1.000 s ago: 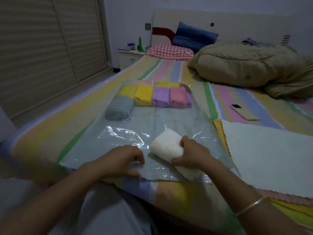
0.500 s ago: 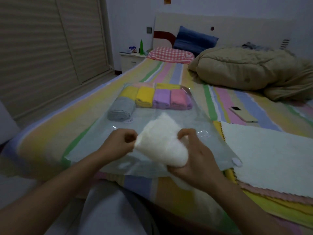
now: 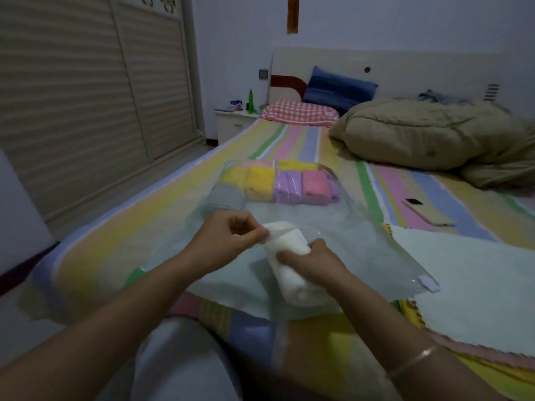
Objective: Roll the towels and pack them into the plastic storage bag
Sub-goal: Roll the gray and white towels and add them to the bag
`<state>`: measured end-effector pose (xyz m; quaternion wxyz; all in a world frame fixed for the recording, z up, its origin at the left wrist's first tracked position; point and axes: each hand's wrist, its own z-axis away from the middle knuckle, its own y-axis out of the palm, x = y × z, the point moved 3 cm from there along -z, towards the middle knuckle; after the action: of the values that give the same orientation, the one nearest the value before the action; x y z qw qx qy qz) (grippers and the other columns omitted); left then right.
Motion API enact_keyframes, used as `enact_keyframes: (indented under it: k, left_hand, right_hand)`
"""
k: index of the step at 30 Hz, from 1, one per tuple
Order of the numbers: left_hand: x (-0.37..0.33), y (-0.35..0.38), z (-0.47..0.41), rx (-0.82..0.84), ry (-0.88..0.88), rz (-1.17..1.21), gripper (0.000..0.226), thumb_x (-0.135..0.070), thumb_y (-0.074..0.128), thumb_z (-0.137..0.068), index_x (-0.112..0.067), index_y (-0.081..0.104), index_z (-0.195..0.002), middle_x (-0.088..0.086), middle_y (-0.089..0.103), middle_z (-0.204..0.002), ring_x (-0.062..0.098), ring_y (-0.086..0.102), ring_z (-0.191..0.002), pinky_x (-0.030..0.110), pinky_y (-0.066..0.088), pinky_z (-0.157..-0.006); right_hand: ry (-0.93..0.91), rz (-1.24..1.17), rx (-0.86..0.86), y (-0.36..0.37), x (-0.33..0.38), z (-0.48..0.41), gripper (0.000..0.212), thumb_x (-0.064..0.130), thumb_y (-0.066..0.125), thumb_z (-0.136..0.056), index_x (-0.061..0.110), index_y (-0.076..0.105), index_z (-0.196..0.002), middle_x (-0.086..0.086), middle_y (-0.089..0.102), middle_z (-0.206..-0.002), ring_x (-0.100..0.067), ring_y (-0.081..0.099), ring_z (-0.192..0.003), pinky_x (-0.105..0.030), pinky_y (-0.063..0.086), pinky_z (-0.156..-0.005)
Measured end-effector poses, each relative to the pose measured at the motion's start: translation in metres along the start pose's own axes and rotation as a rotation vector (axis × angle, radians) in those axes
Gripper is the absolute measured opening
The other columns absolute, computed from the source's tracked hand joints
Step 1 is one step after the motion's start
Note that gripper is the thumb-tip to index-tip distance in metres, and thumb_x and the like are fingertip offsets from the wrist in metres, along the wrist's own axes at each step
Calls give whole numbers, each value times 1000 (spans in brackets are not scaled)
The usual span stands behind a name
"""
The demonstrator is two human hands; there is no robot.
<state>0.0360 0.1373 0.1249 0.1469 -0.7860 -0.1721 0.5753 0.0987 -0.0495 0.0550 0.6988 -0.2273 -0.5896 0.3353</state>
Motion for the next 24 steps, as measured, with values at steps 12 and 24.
enact_keyframes:
  k: [12,24]
  left_hand:
    - [80,-57,-66,-260,-249,-28,15,-20,64,-90,-20,73,-79,-4,73,-76,9,68,-76,33,56,-73]
    - [192,-42,-106,-57,-462,-622,71,-61,40,-91,-30,20,-151,6,9,-161,24,13,-147,41,19,-118]
  right_hand:
    - [-59,-293,-164,67,76,-166,86,51,69,-79,17,29,-146,-17,37,-145,-30,40,-132,-31,32,-106]
    - [-257,-226,-135,77,57,-218,75,33,66,-77,7,38,-142,-17,42,-144,-29,41,-132,-26,29,-103]
